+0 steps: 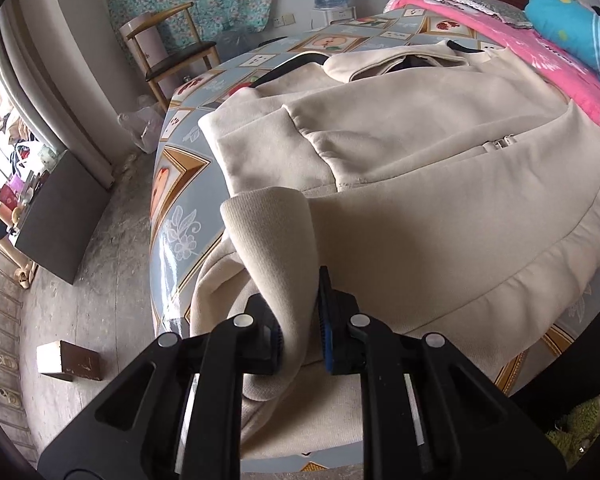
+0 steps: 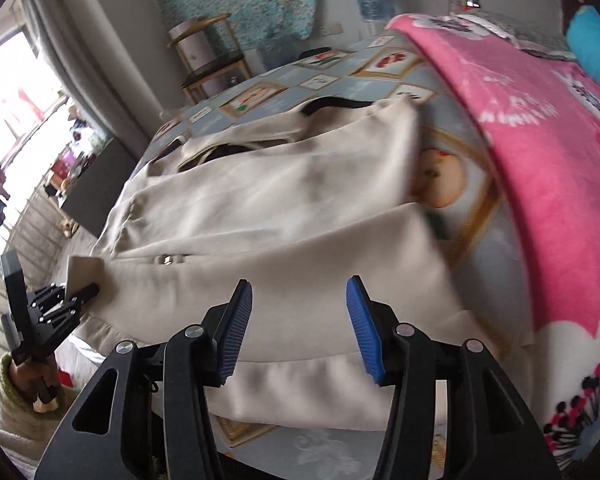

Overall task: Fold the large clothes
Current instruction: 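Grasp the jacket side edge with the left gripper and lift it, then grasp the opposite jacket side edge with the right gripper while the left gripper holds its edge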

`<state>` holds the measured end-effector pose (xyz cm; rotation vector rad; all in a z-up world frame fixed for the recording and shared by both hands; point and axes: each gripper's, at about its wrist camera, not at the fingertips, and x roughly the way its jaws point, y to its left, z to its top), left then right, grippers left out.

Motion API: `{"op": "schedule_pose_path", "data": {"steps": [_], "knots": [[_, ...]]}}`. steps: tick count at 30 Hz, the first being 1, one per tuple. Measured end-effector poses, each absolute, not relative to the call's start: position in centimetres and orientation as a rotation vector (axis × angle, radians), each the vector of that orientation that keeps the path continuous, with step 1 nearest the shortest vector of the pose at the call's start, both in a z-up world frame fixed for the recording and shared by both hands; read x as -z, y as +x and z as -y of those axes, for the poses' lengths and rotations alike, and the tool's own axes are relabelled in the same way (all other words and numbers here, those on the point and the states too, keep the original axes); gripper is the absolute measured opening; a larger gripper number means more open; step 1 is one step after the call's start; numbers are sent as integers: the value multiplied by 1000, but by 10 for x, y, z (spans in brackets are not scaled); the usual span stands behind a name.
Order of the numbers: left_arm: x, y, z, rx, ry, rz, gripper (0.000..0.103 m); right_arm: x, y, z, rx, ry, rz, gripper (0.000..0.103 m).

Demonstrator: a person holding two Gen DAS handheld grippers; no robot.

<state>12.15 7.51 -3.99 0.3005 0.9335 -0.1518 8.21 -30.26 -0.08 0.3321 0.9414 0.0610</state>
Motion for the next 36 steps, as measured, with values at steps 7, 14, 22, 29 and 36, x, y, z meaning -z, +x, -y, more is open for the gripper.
{"op": "schedule_pose_path", "data": {"steps": [7,14,22,29,36], "knots": [[42,123,-72,134,312,-946,15,39,115,358,-103,460,-1031,48],[42,124,-68,128,340,-955,15,44,119,361,-240,491,-1041,41],[43,124,-67,125,354,-961,15,40,121,364,-351,490,-1041,41],[43,124,-70,129,343,-965,15,57,135,376,-421,618,-1087,37],[42,124,-72,135,328,-966,15,47,127,359,-411,444,-1131,32]]}}
